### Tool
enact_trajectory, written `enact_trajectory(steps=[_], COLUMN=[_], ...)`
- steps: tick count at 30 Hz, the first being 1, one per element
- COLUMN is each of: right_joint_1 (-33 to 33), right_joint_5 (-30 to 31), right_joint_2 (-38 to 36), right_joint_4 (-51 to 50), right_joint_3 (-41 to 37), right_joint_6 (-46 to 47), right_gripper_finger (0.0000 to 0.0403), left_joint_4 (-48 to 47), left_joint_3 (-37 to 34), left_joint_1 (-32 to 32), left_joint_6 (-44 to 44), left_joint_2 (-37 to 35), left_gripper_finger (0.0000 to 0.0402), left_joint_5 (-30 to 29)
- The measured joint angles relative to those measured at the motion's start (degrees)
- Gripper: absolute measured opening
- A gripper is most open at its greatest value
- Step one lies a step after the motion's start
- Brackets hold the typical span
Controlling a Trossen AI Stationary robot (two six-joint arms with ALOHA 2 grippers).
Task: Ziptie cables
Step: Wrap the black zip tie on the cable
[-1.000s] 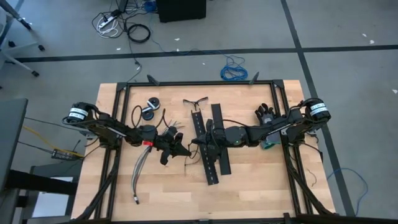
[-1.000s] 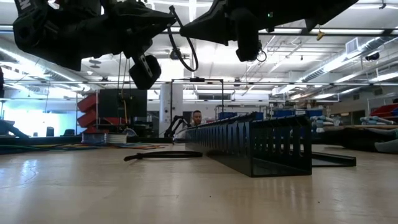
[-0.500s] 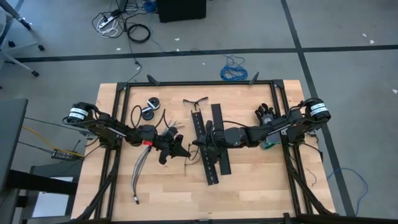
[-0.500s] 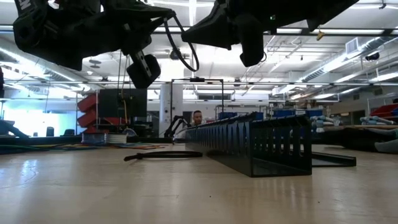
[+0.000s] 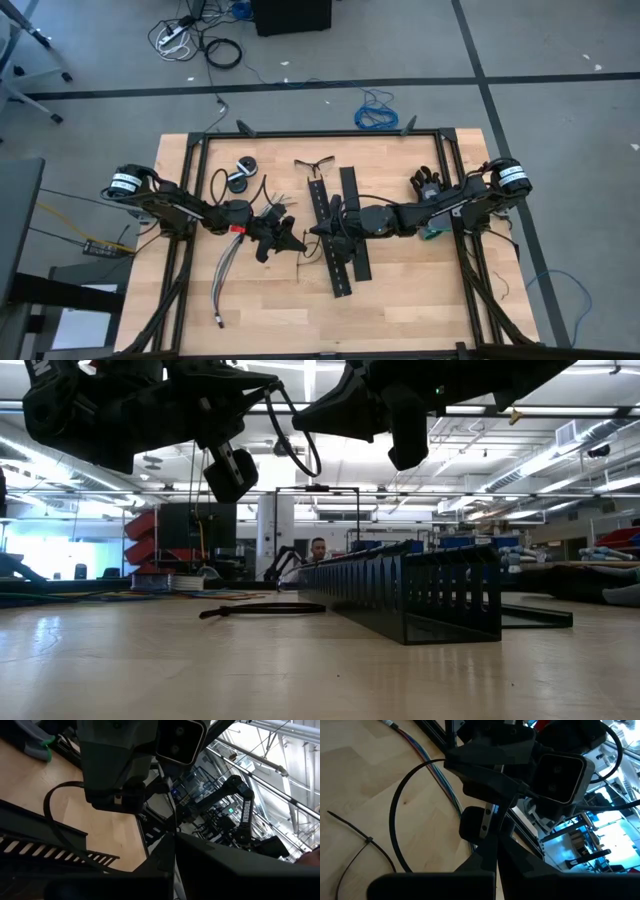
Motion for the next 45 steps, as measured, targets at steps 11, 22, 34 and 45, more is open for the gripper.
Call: enact_trajectory(steps=[11, 22, 34, 45], right_joint_1=[0.0, 0.0, 2.1, 2.7], right_joint_5=[0.0, 1.3, 1.8, 2.2], right_joint_2=[0.0, 0.0, 0.0, 0.0], right_joint_4=[0.0, -0.9, -2.2, -4.1], right_joint_3=[0.0, 0.0, 0.0, 0.0], right_joint_6=[-0.9, -1.5, -2.9, -3.1], right_gripper_finger=[0.0000, 0.0000, 0.0000, 0.0000], left_joint_4=[0.0, -6.2, -4.8, -6.3], left_joint_3=[0.0, 2.7, 2.9, 2.8], left_joint_1=[0.0, 0.1, 0.5, 0.5], left_joint_6=[-2.5, -2.5, -2.6, -3.0], left_joint_2=[0.0, 0.0, 0.1, 0.1], left_gripper_finger=[0.0000, 0.0000, 0.0000, 0.0000], left_joint_5=[-0.1, 0.7, 0.4, 0.4])
